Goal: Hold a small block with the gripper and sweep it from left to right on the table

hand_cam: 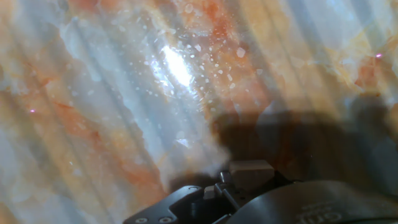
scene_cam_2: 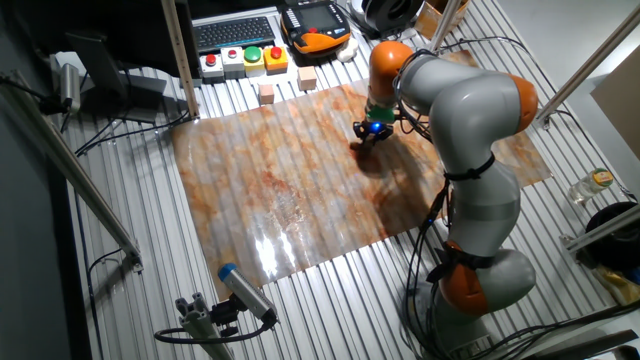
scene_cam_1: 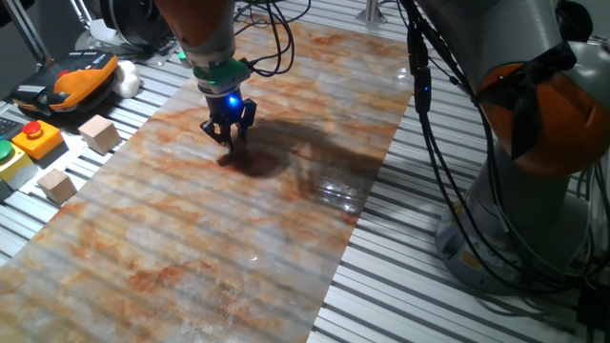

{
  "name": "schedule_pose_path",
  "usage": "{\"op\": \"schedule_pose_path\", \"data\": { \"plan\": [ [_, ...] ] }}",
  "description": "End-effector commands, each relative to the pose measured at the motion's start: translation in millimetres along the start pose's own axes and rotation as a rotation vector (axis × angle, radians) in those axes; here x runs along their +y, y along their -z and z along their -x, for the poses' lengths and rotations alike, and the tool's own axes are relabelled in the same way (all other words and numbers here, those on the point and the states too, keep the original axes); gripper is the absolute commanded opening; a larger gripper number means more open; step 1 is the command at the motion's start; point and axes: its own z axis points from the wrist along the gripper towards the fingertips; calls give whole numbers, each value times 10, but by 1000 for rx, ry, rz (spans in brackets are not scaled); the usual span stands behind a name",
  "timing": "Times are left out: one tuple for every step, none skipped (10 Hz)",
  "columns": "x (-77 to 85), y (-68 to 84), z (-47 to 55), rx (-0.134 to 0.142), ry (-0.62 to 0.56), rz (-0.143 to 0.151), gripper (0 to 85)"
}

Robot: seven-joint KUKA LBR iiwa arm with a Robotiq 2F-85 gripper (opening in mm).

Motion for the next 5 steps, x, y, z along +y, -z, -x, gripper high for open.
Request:
{"op": "schedule_pose_path", "data": {
  "plan": [
    [8,-13,-8,2,1,-1,0],
    [19,-18,-12,2,-2,1,0],
    [33,-25,-18,2,-4,1,0],
    [48,-30,-24,3,-5,3,0],
    [60,-30,-30,5,-8,4,0]
  ]
}}
